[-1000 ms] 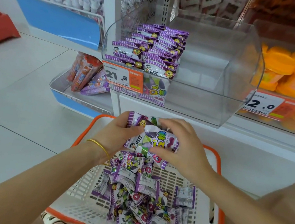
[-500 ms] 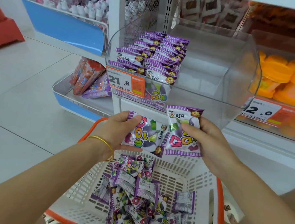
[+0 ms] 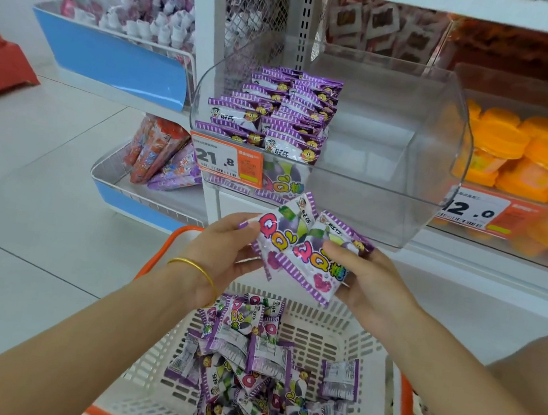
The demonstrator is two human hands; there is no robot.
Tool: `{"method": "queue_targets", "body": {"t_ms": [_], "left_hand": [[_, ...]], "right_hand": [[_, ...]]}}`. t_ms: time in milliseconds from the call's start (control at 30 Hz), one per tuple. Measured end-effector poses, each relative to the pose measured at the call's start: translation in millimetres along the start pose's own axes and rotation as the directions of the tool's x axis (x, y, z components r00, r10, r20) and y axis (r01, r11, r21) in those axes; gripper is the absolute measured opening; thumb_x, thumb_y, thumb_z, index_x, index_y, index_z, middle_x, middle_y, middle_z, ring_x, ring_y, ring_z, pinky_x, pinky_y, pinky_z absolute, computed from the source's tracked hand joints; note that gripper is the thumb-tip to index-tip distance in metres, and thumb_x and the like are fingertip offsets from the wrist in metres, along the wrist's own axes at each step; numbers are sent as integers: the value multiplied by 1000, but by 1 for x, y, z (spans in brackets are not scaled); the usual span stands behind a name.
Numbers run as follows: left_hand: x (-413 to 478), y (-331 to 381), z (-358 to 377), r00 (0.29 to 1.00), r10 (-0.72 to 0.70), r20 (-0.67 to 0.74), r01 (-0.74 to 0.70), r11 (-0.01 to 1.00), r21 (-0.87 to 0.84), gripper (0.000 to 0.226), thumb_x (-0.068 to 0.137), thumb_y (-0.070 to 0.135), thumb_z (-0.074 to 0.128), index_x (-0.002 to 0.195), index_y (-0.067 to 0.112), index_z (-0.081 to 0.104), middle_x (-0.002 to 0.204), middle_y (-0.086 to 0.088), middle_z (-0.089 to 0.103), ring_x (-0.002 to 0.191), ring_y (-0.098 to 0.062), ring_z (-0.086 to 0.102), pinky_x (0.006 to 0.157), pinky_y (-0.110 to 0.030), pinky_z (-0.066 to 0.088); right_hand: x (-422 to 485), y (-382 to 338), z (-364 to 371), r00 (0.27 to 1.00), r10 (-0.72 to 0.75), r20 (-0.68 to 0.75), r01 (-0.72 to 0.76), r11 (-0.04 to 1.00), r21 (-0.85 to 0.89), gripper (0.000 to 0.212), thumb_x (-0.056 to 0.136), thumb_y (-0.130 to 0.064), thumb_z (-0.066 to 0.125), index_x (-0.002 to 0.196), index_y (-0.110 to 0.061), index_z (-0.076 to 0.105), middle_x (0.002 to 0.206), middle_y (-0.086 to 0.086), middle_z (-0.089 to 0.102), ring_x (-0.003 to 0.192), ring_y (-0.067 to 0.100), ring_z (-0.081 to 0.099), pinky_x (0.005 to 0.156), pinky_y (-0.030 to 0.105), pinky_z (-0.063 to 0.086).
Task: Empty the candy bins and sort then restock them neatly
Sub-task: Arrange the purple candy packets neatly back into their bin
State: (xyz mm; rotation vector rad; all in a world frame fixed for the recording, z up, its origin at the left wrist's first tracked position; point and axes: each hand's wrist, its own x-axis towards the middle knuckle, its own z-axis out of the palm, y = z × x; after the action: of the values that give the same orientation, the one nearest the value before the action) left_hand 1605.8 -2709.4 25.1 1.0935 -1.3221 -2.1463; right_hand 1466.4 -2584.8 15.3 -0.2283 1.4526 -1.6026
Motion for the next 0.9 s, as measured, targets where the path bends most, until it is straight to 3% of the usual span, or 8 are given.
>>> {"method": "queue_targets", "body": {"t_ms": [133, 300, 400, 500, 567, 633, 767, 900], "left_hand": [[-5, 4, 0, 986, 57, 157, -68, 995, 69, 20, 94, -3, 48, 105, 7, 61, 84, -8, 69, 69, -13, 67, 60, -18, 54], [-7, 29, 0, 932, 226, 285, -315, 893, 322, 22, 91, 5, 54, 106, 17, 65, 96, -1, 69, 84, -12, 63, 72, -22, 54], [8, 68, -3, 789, 538, 297, -603, 588, 538, 22, 88, 10, 61, 103, 26, 67, 101, 4, 69, 89, -5, 61, 77, -14, 48], [42, 106, -4, 655, 683, 324, -616, 233, 753, 20, 87, 10, 64, 103, 20, 71, 96, 3, 69, 90, -9, 61, 85, -15, 46], [70, 119, -5, 667, 637, 387, -516, 20, 857, 20, 87, 17, 66, 106, 17, 73, 103, -4, 70, 102, -25, 60, 97, -37, 42], [91, 123, -7, 724, 547, 421, -430, -119, 895, 21, 86, 26, 67, 106, 19, 73, 106, -2, 68, 107, -30, 56, 101, -42, 35], [103, 126, -9, 697, 551, 460, -480, -118, 869, 10, 80, 25, 73, 83, 15, 75, 82, 3, 62, 91, -30, 57, 92, -46, 42], [104, 131, -5, 706, 558, 435, -502, -38, 864, 17, 79, 10, 65, 63, 15, 62, 65, -4, 55, 72, -31, 54, 78, -36, 44]], "right_hand": [[-3, -3, 4, 979, 78, 188, -107, 983, 150, 46, 68, -15, 69, 113, -8, 66, 108, 13, 71, 88, 22, 67, 73, 32, 58], [-16, -27, 8, 948, -250, 197, 277, 953, -124, 35, 65, -24, 68, 100, -18, 67, 93, 1, 75, 80, 13, 70, 74, 29, 54], [-12, -73, 10, 860, -478, 180, 500, 859, -108, 32, 68, -17, 75, 98, -19, 67, 91, -4, 74, 82, 10, 70, 73, 26, 56], [9, -119, 17, 759, -632, 154, 647, 710, -278, 44, 76, -12, 76, 115, -19, 58, 105, -2, 72, 95, 15, 69, 83, 36, 56], [26, -136, 25, 746, -641, 180, 654, 656, -377, 45, 78, -11, 76, 116, -24, 54, 106, -4, 70, 96, 12, 68, 85, 35, 56], [40, -142, 32, 768, -596, 233, 626, 625, -467, 35, 79, -16, 76, 102, -31, 54, 101, -6, 69, 92, 10, 68, 84, 32, 55], [54, -141, 42, 804, -497, 328, 591, 597, -543, 18, 81, -21, 73, 93, -27, 61, 89, -6, 71, 74, 3, 66, 66, 19, 50], [62, -135, 47, 857, -352, 378, 516, 611, -600, 13, 84, -20, 69, 96, -14, 67, 88, 6, 72, 71, 9, 67, 74, 31, 53]]}}
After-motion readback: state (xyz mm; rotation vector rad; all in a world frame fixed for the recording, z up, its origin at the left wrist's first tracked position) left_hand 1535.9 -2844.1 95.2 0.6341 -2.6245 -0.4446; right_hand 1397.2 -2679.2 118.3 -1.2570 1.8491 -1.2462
